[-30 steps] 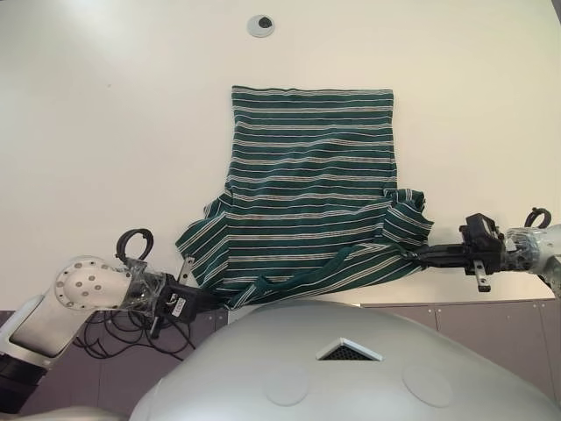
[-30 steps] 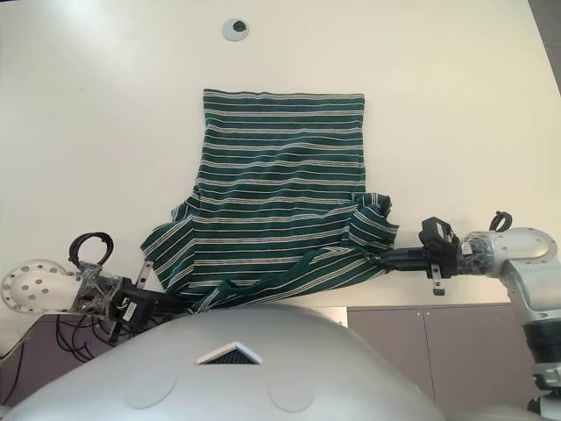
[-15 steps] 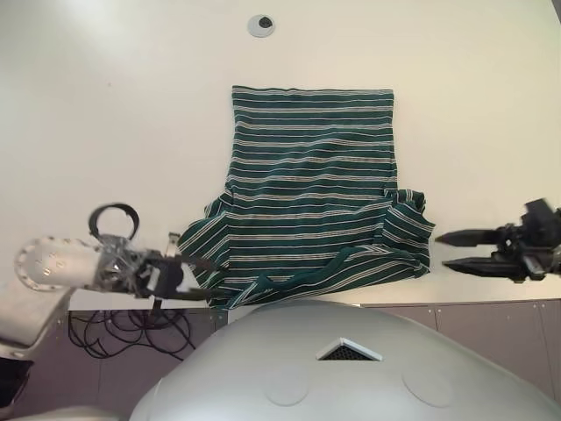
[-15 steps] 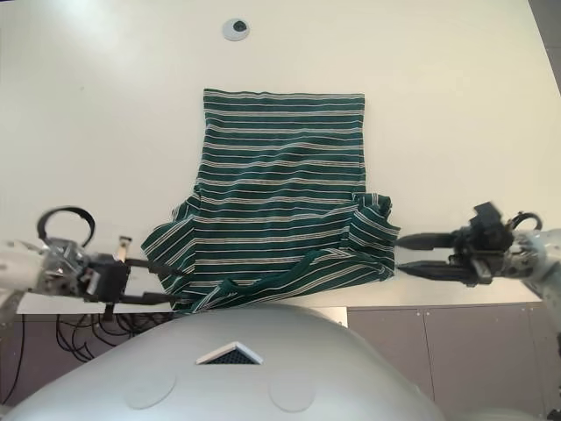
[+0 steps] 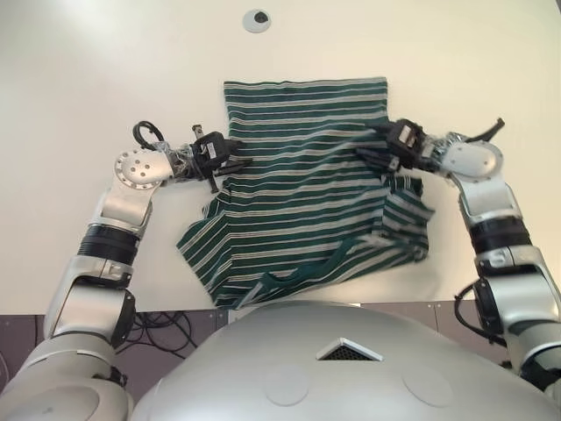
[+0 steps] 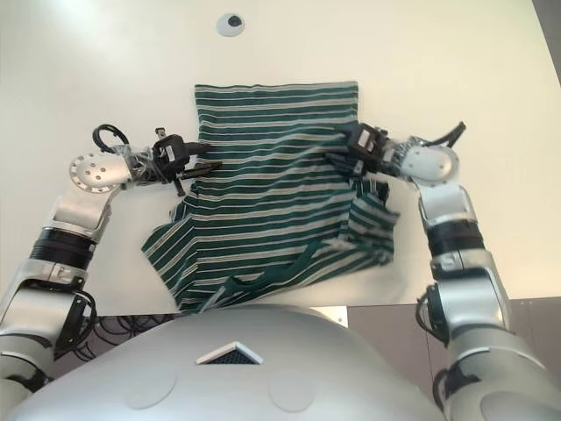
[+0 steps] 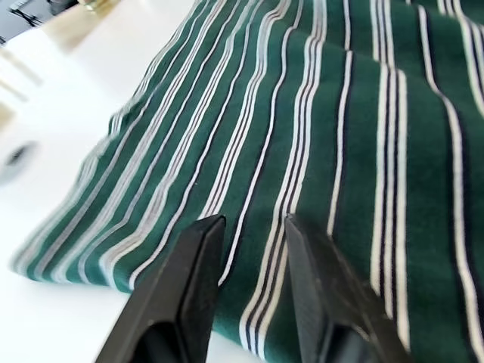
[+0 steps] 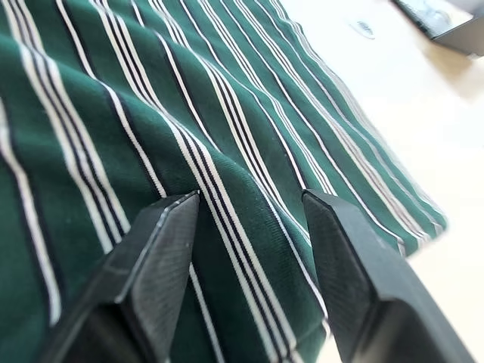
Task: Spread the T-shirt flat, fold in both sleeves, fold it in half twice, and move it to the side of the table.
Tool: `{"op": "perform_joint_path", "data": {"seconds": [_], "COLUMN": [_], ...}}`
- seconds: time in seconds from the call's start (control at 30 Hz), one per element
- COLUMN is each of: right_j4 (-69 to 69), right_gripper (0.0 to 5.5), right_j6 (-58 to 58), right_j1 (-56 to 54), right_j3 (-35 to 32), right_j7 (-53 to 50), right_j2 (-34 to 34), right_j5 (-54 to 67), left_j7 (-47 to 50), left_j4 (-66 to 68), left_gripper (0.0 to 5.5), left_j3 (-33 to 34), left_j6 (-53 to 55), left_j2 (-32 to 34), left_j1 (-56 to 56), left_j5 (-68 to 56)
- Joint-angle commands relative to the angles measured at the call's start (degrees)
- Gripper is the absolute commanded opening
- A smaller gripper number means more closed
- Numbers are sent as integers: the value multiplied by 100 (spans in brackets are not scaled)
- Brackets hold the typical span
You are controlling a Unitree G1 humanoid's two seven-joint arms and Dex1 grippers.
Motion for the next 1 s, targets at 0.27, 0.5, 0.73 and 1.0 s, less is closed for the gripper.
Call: {"op": "perform_joint_path", "data": {"seconds": [0.27,0.5,0.73,1.0], "right_j4": [2631,2348,1086,56], "right_gripper": [247,247,247,247], "right_j6": [-302,-2062,-3158,-2779], "right_j1": [-1188,-1306,-310,759], "right_j3": [238,-396,-780,-861], "right_j7": [-1589,-1442,655,1633], "right_j2": [846,815,342,-22], "right_j5": [-622,-19,1426,1924], "left_j7": [2635,1250,-480,-1472], "left_j4": [3552,3034,1009,-786], "left_gripper": [140,140,140,140], "left_j3": [28,814,797,692], "left_j6": [-1333,-2738,-2580,-1852], "left_j2": [-569,-877,-557,-107], "left_j1": [-1914,-1552,-83,1242], "left_j5": [1289,42,-1079,-1614]}}
